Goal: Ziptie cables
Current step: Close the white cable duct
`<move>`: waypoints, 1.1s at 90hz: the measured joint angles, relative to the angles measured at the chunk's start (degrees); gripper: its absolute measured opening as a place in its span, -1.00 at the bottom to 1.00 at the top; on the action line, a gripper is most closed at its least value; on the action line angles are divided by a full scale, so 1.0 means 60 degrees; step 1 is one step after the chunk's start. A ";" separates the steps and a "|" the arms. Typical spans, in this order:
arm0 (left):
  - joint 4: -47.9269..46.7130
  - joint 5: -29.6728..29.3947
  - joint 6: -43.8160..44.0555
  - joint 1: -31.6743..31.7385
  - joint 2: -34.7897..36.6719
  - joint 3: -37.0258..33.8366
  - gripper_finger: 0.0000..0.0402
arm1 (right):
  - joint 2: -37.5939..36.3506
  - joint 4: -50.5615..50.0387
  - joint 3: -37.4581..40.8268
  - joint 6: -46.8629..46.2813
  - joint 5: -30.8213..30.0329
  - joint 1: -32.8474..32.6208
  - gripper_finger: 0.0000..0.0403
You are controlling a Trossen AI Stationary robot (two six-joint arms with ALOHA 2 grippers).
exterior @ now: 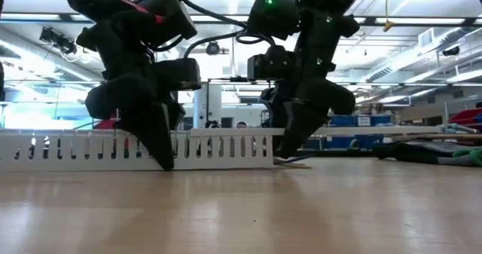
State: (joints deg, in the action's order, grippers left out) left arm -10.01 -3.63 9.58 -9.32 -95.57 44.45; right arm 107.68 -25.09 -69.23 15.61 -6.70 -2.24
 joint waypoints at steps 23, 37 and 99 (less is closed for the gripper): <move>-0.0023 0.0021 -0.0021 0.0000 0.0000 -0.0007 0.19 | 0.0143 0.0453 0.0135 0.0004 0.0721 0.0269 0.11; -0.0033 0.0014 -0.0043 0.0015 0.0008 -0.0007 0.19 | 0.0584 0.0680 0.0102 -0.0126 0.1120 0.0269 0.11; -0.0080 0.0025 -0.0065 0.0095 0.0011 0.0004 0.19 | 0.0754 -0.1002 -0.1087 -0.0372 0.0312 -0.0064 0.05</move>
State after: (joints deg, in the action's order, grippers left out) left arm -10.49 -3.48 9.19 -8.75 -95.50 44.47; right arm 112.20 -31.11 -75.76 13.38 -4.83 -2.62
